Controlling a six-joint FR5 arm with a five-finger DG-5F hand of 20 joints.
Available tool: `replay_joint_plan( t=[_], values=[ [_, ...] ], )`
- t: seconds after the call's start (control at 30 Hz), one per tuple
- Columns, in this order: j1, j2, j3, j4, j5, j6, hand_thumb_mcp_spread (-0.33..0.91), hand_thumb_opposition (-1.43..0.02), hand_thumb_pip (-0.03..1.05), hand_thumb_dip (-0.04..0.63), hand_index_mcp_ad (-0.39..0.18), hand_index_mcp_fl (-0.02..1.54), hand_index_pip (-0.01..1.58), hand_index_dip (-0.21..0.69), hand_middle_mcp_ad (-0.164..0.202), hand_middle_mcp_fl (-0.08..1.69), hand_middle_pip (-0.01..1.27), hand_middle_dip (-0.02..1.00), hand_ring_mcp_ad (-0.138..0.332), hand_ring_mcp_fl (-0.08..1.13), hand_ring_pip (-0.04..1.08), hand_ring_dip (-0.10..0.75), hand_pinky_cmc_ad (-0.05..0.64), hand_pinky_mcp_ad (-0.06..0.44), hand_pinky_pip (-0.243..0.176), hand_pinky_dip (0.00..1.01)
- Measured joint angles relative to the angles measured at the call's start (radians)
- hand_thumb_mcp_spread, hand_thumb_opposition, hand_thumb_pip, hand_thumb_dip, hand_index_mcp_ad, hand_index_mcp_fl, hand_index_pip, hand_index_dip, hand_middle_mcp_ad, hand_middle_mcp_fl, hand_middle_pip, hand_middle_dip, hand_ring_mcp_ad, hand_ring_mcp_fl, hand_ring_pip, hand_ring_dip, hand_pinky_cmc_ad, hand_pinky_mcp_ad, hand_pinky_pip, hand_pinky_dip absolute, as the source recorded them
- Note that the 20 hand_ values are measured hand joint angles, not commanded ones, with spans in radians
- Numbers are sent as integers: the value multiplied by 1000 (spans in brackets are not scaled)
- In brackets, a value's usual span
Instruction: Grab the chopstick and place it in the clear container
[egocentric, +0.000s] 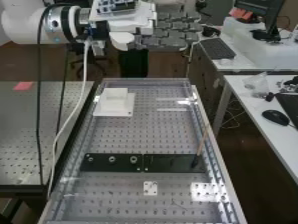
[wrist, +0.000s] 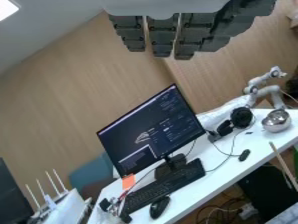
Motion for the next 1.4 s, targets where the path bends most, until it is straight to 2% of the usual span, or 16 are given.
replay_joint_plan(
  t=[0.13,0.2,0.23,0.27,0.33,0.4,0.43,0.5,0.53,0.63,0.77,0.87,0.93,1.0,1.13,1.4],
  values=[
    [-31,-49,7,43,6,110,0,-24,28,7,24,12,14,12,75,9,12,40,45,21,24,28,0,-12,-10,19],
    [-54,-78,18,54,0,158,117,-138,351,66,21,257,37,63,56,230,73,98,49,35,38,38,-2,-9,-10,24],
    [-61,-87,23,55,-2,171,220,-225,496,134,21,363,47,110,51,330,87,176,49,35,45,59,0,3,-10,45],
    [-77,-109,36,56,-10,194,318,-319,565,202,10,407,56,171,51,403,98,269,49,63,54,91,30,2,-12,63],
    [-107,-146,66,57,-32,225,379,-447,567,260,-21,410,63,239,47,422,103,379,52,80,65,133,75,17,-10,89],
    [-128,-170,88,57,-48,245,379,-557,572,302,-40,457,61,304,49,454,105,476,52,96,80,176,148,72,-14,126],
    [-141,-186,105,57,-57,256,377,-602,616,319,-54,476,58,326,51,483,103,524,65,98,87,195,182,87,-26,138],
    [-158,-206,128,55,-69,268,379,-667,658,342,-54,473,63,349,49,501,103,574,68,113,86,208,211,119,-28,152],
    [-164,-211,135,54,-74,272,380,-710,658,344,-54,494,70,351,49,496,98,597,84,113,82,208,209,117,-28,152],
    [-191,-239,168,50,-105,285,379,-757,658,342,-54,506,65,354,51,513,105,620,115,131,101,216,246,127,-26,152],
    [-210,-267,195,46,-108,319,380,-796,658,368,-54,515,99,367,51,522,110,670,115,126,98,258,288,164,-44,166],
    [-223,-297,219,45,-105,371,379,-822,698,370,-54,508,227,367,52,524,110,670,113,147,94,258,290,164,-44,166],
    [-231,-330,242,46,-102,429,379,-822,700,386,-54,506,278,367,52,541,112,684,113,147,96,258,293,168,-44,166],
    [-236,-353,257,52,-99,474,379,-822,700,398,-54,506,363,367,52,543,112,703,115,147,96,298,293,164,-61,166],
    [-244,-400,285,66,-89,568,379,-820,705,403,-54,524,539,368,51,569,110,702,115,147,101,312,311,183,-61,166],
    [-252,-462,318,87,-65,638,379,-836,705,403,-54,545,635,340,51,607,113,705,119,176,101,328,309,182,-72,164]
  ],
)
